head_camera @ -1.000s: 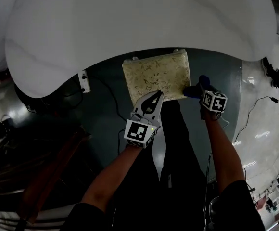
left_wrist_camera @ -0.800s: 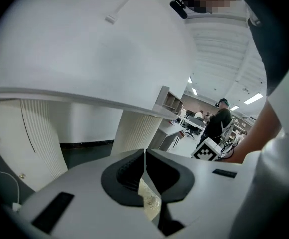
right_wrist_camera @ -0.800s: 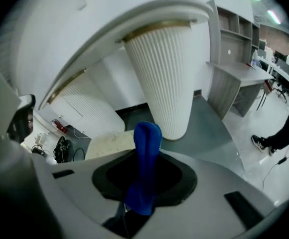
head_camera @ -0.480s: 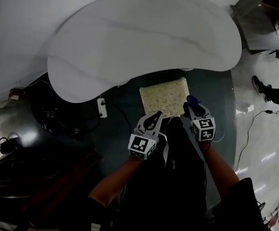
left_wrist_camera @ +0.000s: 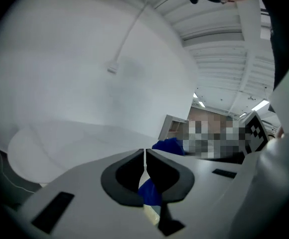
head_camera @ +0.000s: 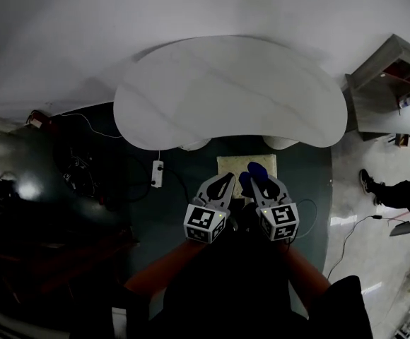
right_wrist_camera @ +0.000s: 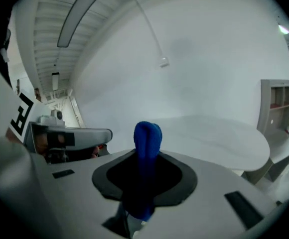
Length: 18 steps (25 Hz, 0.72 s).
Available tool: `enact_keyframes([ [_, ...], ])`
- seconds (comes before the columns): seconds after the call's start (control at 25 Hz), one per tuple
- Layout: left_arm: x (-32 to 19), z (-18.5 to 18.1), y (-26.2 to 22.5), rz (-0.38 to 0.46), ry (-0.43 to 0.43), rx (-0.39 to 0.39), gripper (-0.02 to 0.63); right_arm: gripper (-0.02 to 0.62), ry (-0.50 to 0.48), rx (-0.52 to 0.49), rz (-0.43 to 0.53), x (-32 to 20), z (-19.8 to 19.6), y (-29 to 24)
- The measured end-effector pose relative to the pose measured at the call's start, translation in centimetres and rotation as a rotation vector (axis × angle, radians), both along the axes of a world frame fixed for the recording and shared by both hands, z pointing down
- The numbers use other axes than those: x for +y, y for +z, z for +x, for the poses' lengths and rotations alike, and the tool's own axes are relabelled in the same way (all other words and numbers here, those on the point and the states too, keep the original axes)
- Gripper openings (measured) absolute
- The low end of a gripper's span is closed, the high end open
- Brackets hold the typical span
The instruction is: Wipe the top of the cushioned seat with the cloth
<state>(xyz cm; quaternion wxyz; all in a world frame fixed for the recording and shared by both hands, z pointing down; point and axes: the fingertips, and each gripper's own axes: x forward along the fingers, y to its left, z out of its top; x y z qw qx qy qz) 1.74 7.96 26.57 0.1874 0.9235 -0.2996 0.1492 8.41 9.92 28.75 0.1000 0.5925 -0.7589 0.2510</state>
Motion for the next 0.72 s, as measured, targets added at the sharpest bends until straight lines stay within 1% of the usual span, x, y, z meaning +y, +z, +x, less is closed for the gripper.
enact_keyframes([
  [0.08,-0.3,-1.8,-2.5,0.022,-0.046,0.036,0.026,0.106,-0.026,0.013,0.064,-0.8,-1.7,-3.7],
  [0.12,-0.6,-2.6,-3.6,0.024,-0.069,0.056,0.026,0.107,-0.041,0.002,0.085,-1.2,-2.6,-5.3],
  [0.2,-1.4,-3.7,-5.8,0.030,-0.104,0.096,0.026,0.106,-0.069,-0.051,0.112,-2.3,-4.3,-8.1],
  [0.28,-2.6,-4.5,-8.0,0.066,-0.131,0.111,0.025,0.106,-0.080,-0.064,0.150,-3.3,-5.4,-10.9],
  [0.4,-4.3,-5.5,-10.9,0.141,-0.167,0.111,0.025,0.106,-0.086,-0.022,0.218,-4.4,-6.1,-13.9],
  [0.56,-5.3,-6.6,-14.7,0.244,-0.202,0.152,0.026,0.104,-0.044,0.011,0.293,-4.8,-6.2,-16.5],
  [0.72,-5.2,-7.0,-15.9,0.267,-0.216,0.146,0.026,0.098,-0.020,0.086,0.332,-4.5,-6.3,-17.9],
])
